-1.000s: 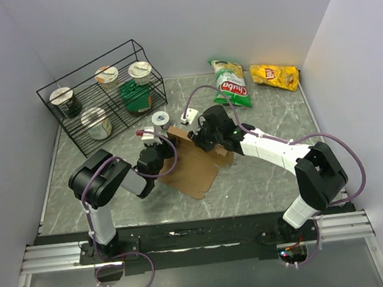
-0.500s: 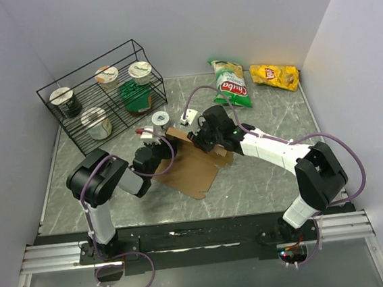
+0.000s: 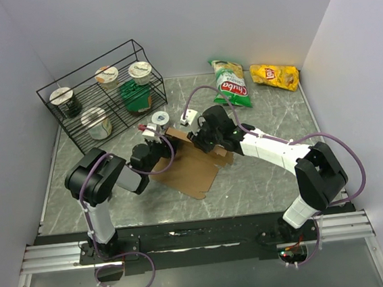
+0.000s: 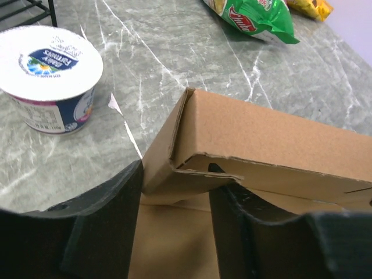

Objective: Fold the paper box

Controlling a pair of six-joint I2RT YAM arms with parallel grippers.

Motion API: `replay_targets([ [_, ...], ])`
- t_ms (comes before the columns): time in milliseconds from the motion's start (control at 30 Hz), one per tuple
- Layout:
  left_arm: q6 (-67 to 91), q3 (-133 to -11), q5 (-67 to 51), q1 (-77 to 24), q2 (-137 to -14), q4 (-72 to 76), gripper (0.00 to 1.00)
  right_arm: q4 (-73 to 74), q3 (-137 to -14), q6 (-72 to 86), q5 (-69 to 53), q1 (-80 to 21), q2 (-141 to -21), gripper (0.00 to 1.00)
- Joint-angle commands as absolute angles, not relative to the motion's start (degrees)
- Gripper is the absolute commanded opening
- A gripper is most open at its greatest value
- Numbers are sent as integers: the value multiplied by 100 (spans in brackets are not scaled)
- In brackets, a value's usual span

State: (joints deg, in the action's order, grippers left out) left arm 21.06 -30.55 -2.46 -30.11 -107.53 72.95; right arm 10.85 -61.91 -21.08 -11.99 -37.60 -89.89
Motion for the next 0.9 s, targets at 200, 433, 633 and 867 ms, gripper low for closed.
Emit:
replay_targets([
  [200, 2557, -3507, -20, -3058, -10564, 7269, 40, 1398, -6135, -2092, -1600, -3858, -9061, 31],
  [433, 3426, -3656, 754, -3322, -10573, 6820, 43, 1310, -6117, -2013, -1407, -3867, -9088, 31],
  [633, 3823, -3358, 870, -3358, -10319, 6952, 58, 1362, -6135, -1934, -1257, -3876, -9123, 30],
  [867, 3437, -2569, 194, -3305, -9511, 6891, 86, 1476, -6196, -1898, -1450, -3867, -8974, 30],
])
